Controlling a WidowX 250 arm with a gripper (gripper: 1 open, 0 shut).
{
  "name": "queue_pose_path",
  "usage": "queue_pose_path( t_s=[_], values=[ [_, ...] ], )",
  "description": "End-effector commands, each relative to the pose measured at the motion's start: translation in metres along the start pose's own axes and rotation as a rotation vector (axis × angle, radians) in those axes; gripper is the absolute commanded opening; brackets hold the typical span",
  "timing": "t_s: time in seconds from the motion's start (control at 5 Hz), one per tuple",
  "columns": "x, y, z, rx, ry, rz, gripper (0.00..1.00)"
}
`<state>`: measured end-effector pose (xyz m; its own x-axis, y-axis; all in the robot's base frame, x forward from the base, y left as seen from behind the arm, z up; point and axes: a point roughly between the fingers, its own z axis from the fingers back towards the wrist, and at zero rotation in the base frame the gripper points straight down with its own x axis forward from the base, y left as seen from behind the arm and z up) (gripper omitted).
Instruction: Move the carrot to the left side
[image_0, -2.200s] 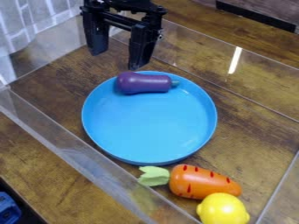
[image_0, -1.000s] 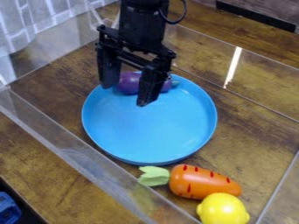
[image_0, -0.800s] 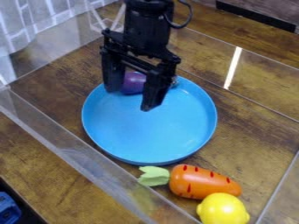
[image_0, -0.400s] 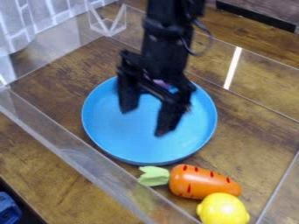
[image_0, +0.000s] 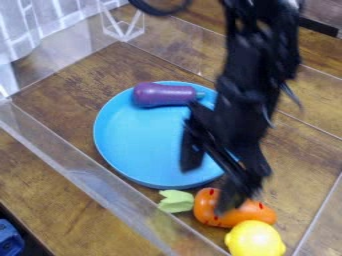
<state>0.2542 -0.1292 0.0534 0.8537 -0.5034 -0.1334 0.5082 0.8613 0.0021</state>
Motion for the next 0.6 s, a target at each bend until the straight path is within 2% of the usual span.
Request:
queue_pose_path(
  t_s=[0.0, 0.2, 0.4],
  values=[
    [0.012, -0.009, -0.008, 0.011, -0.025, -0.030, 1.00],
    [0.016, -0.010, -0.017, 0.013, -0.026, -0.039, 0.00],
    [0.019, -0.008, -0.018, 0.006, -0.030, -0.039, 0.00]
  ],
)
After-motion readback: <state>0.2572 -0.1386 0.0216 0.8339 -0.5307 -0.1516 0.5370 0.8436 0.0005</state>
